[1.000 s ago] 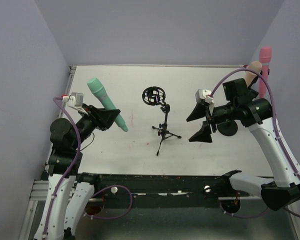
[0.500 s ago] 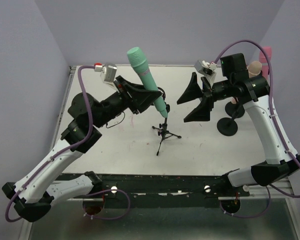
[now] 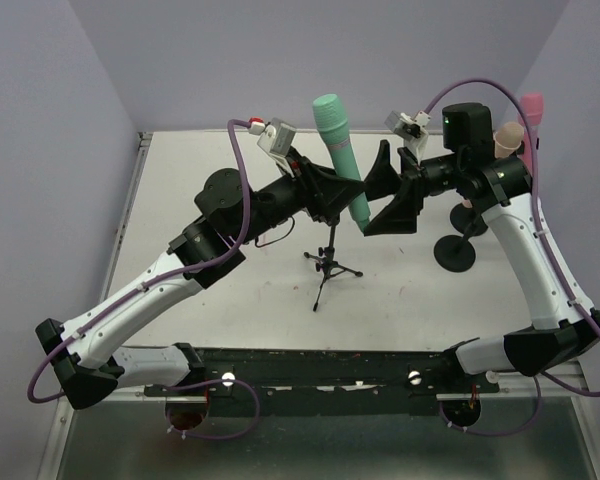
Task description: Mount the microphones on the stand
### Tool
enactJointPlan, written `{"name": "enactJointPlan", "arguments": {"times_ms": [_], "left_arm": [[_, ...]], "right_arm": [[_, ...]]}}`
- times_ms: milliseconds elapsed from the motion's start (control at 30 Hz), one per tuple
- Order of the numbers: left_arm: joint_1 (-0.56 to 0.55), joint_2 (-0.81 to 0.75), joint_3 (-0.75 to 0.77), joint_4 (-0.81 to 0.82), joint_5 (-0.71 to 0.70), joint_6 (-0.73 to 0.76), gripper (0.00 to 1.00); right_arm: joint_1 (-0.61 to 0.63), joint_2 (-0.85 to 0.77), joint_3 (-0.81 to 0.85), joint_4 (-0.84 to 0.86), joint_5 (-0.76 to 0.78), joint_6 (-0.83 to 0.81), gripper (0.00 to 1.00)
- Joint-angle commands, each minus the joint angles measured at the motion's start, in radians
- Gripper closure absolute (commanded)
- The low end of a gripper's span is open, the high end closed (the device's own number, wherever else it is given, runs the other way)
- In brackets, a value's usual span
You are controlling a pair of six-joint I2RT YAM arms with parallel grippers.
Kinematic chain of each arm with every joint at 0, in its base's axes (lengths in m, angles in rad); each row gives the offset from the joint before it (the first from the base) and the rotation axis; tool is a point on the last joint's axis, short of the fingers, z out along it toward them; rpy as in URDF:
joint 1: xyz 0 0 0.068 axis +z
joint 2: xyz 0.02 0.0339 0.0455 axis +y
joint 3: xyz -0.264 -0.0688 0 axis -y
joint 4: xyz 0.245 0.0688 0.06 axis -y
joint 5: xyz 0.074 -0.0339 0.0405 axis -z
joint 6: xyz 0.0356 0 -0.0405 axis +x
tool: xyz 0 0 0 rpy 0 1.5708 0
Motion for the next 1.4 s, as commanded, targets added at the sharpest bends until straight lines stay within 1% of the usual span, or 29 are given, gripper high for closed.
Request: {"name": "enactJointPlan", "arguments": {"times_ms": [0,67,133,200,267,300,367,400,433,467,533,600,667,767,900,1133,1300,1367], "left_arm": [[-0.021,0.020,0.041,0.066,-0.040,0.019,0.81],[-0.024,0.029,0.038,0.070,-0.047,0.021,0.81],[-0.024,0.036,0.033,0.079,-0.053,0.022,0.81],[-0.026,0.040,0.033,0.081,-0.060,0.022,0.81],[-0.026,0.043,0.033,0.084,-0.058,0.025,0.81],[-0.026,0.043,0.034,0.084,-0.061,0.025,0.80],[-0.026,0.042,0.037,0.082,-0.061,0.028,0.79],[-0.026,0.039,0.036,0.081,-0.061,0.028,0.77],[-0.026,0.036,0.031,0.084,-0.058,0.031,0.70],[-0.026,0.025,0.022,0.087,-0.057,0.033,0.60],[-0.026,-0.001,-0.008,0.113,-0.046,0.041,0.37],[-0.024,-0.036,-0.045,0.148,-0.034,0.060,0.22],[-0.018,-0.061,-0.056,0.145,-0.018,0.067,0.13],[0.011,-0.081,-0.044,0.109,0.020,0.048,0.08],[0.054,-0.073,-0.021,0.058,0.066,-0.007,0.08],[0.077,-0.027,0.005,0.064,0.127,-0.085,0.09],[0.077,0.011,0.042,0.076,0.172,-0.113,0.14],[0.079,0.017,0.051,0.072,0.174,-0.110,0.18]], "right_arm": [[0.002,-0.017,-0.029,0.138,-0.044,0.153,0.01],[0.002,-0.020,-0.030,0.154,-0.056,0.164,0.06],[0.001,-0.021,-0.033,0.163,-0.073,0.164,0.12],[0.002,-0.024,-0.044,0.181,-0.085,0.209,0.27],[0.001,-0.033,-0.071,0.224,-0.087,0.247,0.44],[0.001,-0.038,-0.087,0.249,-0.087,0.268,0.51],[0.002,-0.049,-0.128,0.298,-0.085,0.308,0.59],[0.002,-0.055,-0.142,0.315,-0.084,0.322,0.61],[0.002,-0.059,-0.156,0.332,-0.082,0.331,0.64],[0.002,-0.066,-0.166,0.344,-0.082,0.341,0.67],[0.002,-0.076,-0.182,0.361,-0.082,0.347,0.69],[0.002,-0.087,-0.193,0.365,-0.081,0.336,0.70],[0.002,-0.093,-0.197,0.365,-0.081,0.324,0.71],[0.002,-0.096,-0.202,0.353,-0.088,0.301,0.72],[0.004,-0.093,-0.190,0.312,-0.105,0.247,0.72],[0.002,-0.096,-0.190,0.298,-0.119,0.229,0.72],[0.002,-0.096,-0.191,0.295,-0.119,0.226,0.72],[0.002,-0.098,-0.191,0.293,-0.119,0.223,0.72]]}}
